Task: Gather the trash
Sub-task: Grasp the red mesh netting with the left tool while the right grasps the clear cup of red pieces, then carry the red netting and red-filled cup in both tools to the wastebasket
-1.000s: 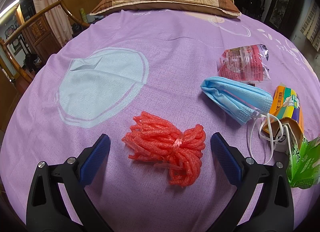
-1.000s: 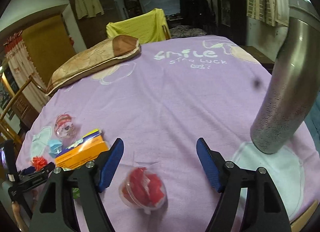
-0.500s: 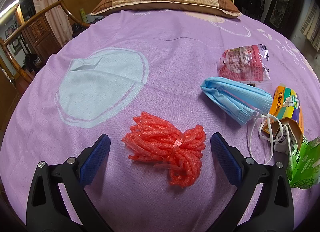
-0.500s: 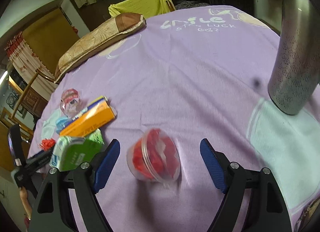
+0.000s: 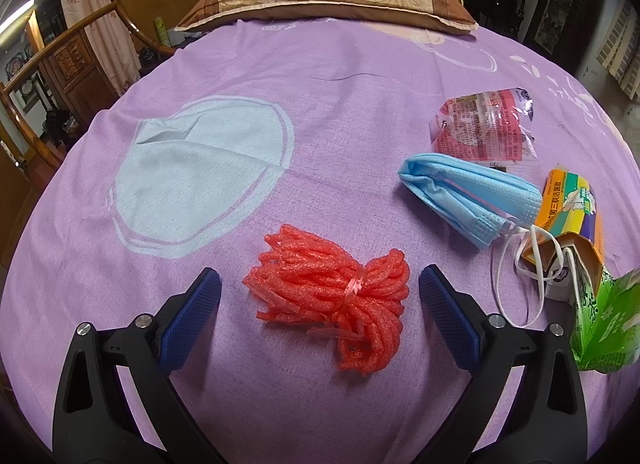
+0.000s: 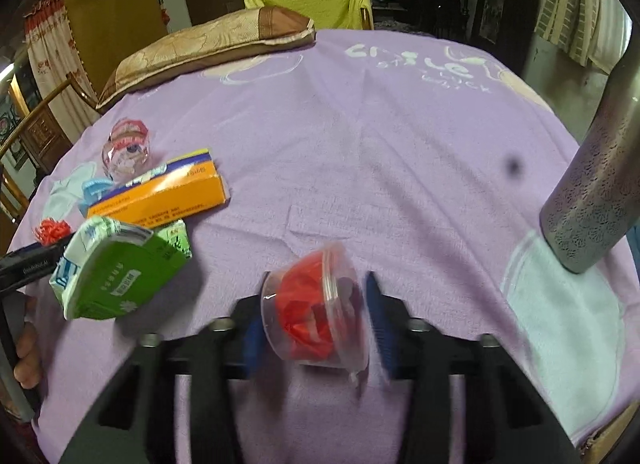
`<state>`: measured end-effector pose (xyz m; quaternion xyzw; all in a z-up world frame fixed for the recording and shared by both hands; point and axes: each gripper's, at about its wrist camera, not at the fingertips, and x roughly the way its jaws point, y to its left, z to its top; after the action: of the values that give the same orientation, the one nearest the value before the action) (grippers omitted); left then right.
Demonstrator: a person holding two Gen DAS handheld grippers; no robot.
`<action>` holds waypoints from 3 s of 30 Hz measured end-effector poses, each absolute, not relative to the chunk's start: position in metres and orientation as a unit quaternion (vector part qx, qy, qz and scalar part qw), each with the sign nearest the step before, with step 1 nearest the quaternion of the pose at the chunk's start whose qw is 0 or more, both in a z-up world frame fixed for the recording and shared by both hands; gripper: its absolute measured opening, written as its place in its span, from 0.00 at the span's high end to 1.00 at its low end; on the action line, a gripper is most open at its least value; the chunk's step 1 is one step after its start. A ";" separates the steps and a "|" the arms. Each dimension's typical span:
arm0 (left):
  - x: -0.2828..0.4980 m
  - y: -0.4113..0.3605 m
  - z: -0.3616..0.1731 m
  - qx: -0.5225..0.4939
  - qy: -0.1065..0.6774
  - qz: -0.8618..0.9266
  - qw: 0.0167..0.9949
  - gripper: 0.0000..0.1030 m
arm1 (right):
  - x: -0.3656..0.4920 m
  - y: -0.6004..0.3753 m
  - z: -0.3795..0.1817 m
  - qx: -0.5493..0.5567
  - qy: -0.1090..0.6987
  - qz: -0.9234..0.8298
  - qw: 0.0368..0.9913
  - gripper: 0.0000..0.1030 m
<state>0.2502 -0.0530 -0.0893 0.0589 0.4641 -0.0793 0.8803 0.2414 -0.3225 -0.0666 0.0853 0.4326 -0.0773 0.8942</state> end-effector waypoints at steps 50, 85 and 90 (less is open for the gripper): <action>0.019 0.052 0.031 0.019 0.232 -0.036 0.972 0.53 | 0.116 -0.227 0.031 0.095 0.291 0.081 0.949 0.68; -0.038 0.225 -0.015 -0.071 0.282 0.075 0.954 0.53 | 0.135 -0.137 -0.035 -0.018 0.381 0.090 0.920 0.45; -0.051 0.255 -0.026 -0.073 0.296 0.105 0.947 0.53 | 0.120 -0.122 -0.008 -0.005 0.358 0.134 0.924 0.45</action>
<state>-0.0508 0.2551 -0.0256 -0.0734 0.2958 0.1054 0.9466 0.1205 -0.1219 -0.0077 -0.0046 0.3579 0.1335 0.9242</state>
